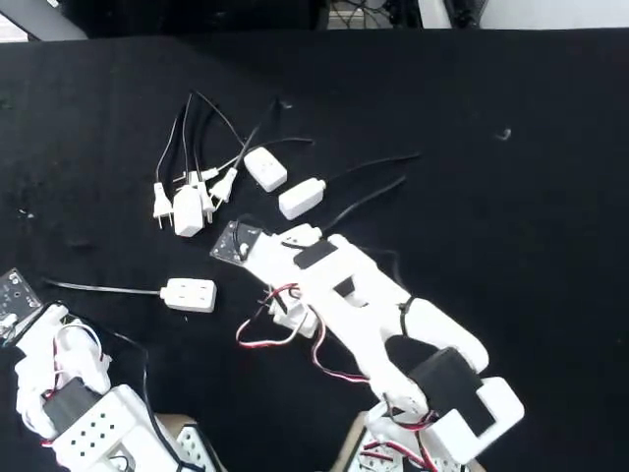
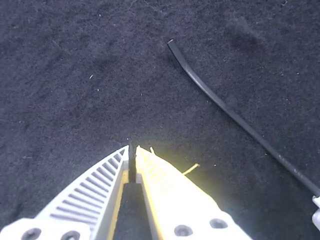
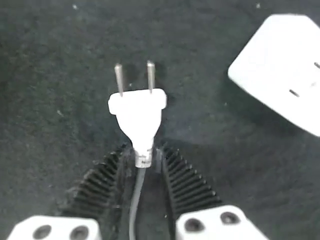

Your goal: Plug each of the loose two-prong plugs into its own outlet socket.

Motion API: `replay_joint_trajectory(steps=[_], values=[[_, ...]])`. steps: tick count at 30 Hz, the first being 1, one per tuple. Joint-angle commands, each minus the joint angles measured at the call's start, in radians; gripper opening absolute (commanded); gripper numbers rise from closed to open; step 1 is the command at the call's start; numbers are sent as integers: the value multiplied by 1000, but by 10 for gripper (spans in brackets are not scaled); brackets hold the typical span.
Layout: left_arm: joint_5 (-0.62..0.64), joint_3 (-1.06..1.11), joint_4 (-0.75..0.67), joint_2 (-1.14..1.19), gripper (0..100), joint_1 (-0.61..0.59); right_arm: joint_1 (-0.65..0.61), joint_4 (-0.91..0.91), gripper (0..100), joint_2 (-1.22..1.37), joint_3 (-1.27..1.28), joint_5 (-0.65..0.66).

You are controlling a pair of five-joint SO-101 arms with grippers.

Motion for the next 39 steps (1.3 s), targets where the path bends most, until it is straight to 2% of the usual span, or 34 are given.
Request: replay_joint_trajectory(steps=[1,4,7,15,17,20,23,29,34,39], values=[[2,13,2,-11,33,-2,11,152,10,-124,-74,15],[-17,-84,14,-11,33,50,-17,302,11,-308,-165,15],[-26,-239,21,-11,31,160,-25,315,11,-469,-217,15],[215,-513,-110,-3,30,733,-25,54,11,-544,-119,-44],[267,-530,-133,-3,31,875,-26,40,11,-545,-110,-49],[281,-515,-186,-2,30,1036,-26,38,11,-545,-104,-49],[282,-479,-245,-2,30,1096,-26,40,11,-545,-105,-49],[285,-401,-325,38,30,1124,-31,44,11,-547,-108,-51],[287,-441,-394,226,30,1124,-54,74,11,-547,-110,-58],[287,-530,-399,397,30,1124,-44,72,11,-547,-120,-77]])
